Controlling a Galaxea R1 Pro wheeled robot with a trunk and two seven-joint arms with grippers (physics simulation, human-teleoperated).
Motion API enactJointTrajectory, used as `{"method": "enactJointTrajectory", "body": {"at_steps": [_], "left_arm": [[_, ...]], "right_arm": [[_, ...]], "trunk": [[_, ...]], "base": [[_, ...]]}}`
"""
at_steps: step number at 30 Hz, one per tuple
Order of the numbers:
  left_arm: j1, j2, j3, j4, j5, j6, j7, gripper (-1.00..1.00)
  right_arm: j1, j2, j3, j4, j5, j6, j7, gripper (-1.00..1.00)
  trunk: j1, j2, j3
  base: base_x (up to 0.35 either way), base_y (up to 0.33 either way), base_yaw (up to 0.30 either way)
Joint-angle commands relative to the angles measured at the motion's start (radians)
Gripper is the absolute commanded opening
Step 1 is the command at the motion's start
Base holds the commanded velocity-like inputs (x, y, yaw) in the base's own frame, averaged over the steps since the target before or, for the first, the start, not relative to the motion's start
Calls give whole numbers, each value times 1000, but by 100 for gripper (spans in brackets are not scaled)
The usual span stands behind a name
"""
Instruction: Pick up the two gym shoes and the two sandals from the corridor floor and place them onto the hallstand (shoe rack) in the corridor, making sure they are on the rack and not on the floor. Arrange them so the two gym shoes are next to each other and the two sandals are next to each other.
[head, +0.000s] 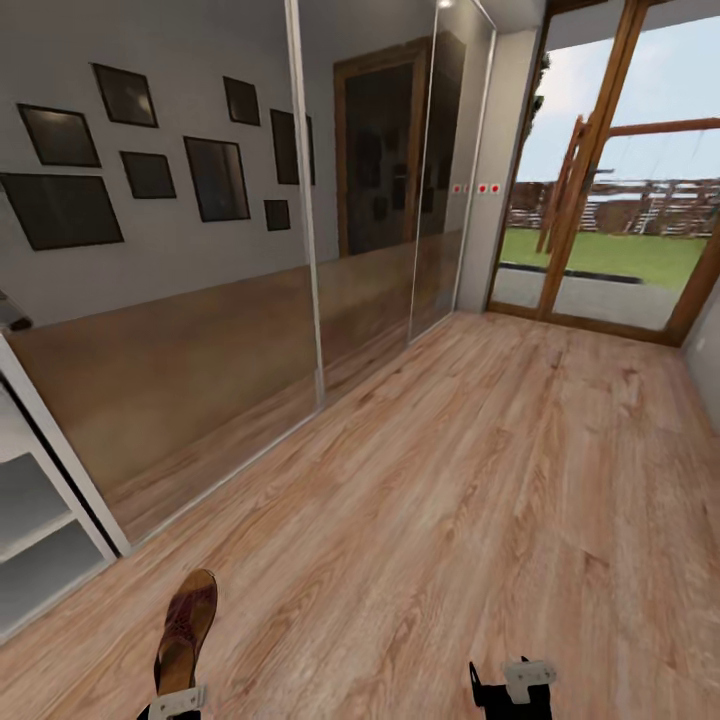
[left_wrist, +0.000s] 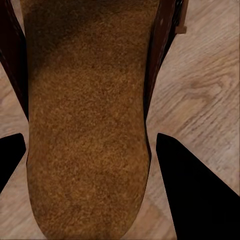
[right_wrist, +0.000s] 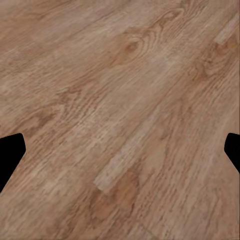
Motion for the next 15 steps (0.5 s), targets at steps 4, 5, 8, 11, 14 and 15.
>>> {"method": "enactJointTrajectory", "body": {"at_steps": [4, 5, 8, 11, 14, 15], "left_arm": [[-1, 0, 5, 1, -8, -3, 1, -100], [-1, 0, 5, 1, -8, -3, 1, -100], [-1, 0, 5, 1, -8, -3, 1, -100], [-1, 0, 4, 1, -8, -3, 1, -100], [-1, 0, 4, 1, -8, -3, 1, -100], [-1, 0, 4, 1, -8, -3, 1, -100]], "right_arm": [[0, 0, -2, 1, 10, -2, -7, 100], [-1, 0, -2, 1, 10, -2, -7, 100], [-1, 0, -2, 1, 10, -2, -7, 100], [-1, 0, -2, 1, 10, -2, -7, 100], [0, 0, -2, 1, 10, -2, -7, 100], [0, 0, -2, 1, 10, -2, -7, 100]], "trunk": [[0, 0, -1], [0, 0, -1], [0, 0, -1], [0, 0, -1], [0, 0, -1], [0, 0, -1]], "base": [[303, -116, 279], [310, -137, 279], [311, -149, 279], [307, -174, 279], [297, -195, 278], [294, -198, 252]]}}
